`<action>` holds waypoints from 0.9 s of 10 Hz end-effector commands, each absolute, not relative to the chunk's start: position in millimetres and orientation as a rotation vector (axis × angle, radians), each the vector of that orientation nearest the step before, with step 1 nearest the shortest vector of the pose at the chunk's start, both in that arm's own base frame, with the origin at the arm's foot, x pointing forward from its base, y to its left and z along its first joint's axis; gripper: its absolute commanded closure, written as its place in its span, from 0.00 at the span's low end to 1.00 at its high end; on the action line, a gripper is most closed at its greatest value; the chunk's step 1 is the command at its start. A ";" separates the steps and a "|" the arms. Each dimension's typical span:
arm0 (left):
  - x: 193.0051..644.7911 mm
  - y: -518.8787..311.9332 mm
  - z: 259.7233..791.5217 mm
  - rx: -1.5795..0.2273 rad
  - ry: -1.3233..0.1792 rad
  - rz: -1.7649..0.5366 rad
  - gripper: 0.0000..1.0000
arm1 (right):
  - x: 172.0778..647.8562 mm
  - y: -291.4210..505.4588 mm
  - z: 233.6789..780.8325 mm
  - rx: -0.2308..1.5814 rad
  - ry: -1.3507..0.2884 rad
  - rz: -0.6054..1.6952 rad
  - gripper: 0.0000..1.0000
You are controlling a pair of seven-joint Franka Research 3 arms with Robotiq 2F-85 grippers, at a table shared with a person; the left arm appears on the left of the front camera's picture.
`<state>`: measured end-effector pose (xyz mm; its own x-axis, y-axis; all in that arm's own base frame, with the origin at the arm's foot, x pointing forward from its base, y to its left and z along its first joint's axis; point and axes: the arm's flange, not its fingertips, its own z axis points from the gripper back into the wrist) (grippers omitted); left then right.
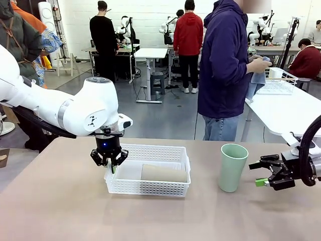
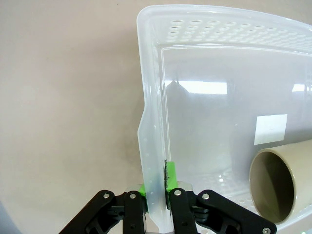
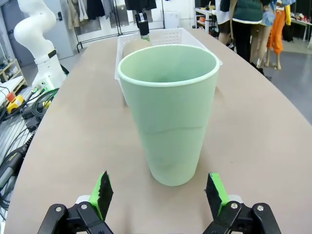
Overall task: Clean and organize the cups into the basket.
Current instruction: Pick up the Reusable plastic cup from the right side of the table and stack it inside the Organizing basket in the center of the table.
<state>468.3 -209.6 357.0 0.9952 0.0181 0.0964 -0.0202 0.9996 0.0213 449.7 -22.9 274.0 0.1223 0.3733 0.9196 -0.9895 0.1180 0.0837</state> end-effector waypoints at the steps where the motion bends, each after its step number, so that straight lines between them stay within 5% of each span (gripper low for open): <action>1: 468.4 -210.1 357.8 0.025 -0.099 0.011 1.00 | 446.6 -23.2 273.2 0.901 -0.882 1.211 0.00; 9: 468.4 -210.1 357.8 0.025 -0.099 0.011 1.00 | 465.3 0.6 258.4 0.938 -0.847 1.277 0.00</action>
<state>468.3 -209.6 357.0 0.9952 0.0181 0.0964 -0.0202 0.9996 0.0213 453.7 -7.9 267.2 0.1173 0.3802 0.9174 -0.9925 0.0782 0.0945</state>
